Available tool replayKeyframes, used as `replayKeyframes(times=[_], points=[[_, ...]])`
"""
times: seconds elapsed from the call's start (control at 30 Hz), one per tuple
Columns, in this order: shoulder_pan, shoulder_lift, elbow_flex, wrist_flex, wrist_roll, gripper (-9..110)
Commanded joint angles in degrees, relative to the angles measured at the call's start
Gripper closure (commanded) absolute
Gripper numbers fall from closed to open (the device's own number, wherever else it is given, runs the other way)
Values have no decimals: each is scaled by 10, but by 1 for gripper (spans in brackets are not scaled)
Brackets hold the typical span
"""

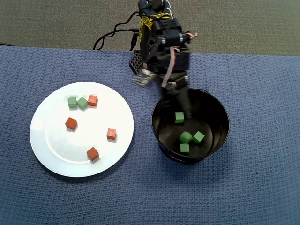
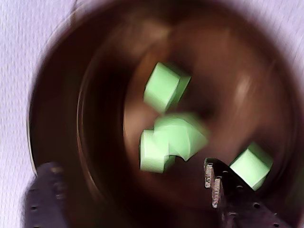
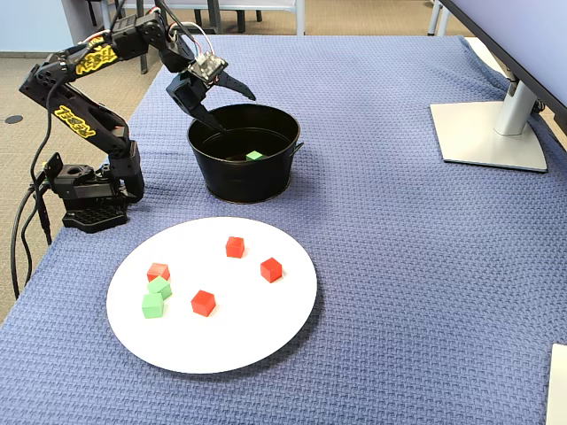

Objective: Pick up the green cubes from the white plate and place them in the black recipient

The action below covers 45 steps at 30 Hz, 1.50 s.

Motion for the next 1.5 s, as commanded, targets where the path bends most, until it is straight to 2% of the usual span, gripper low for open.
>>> replayKeyframes(times=[0.0, 0.17, 0.27, 0.3, 0.47, 0.73, 0.9, 1.0, 1.2, 1.37, 1.47], points=[[216, 1, -63, -48, -97, 67], [444, -56, 16, -224, -156, 66], [522, -114, 84, -368, -143, 68], [541, -135, 89, -380, -139, 69], [592, -210, 50, -274, -142, 73], [603, -265, -16, -105, -132, 73], [610, -343, -80, -59, -148, 72], [609, -390, -122, -64, -202, 72], [623, -439, -183, -61, -379, 73], [657, -452, -200, 7, -628, 71], [664, -451, -196, 20, -704, 72]])
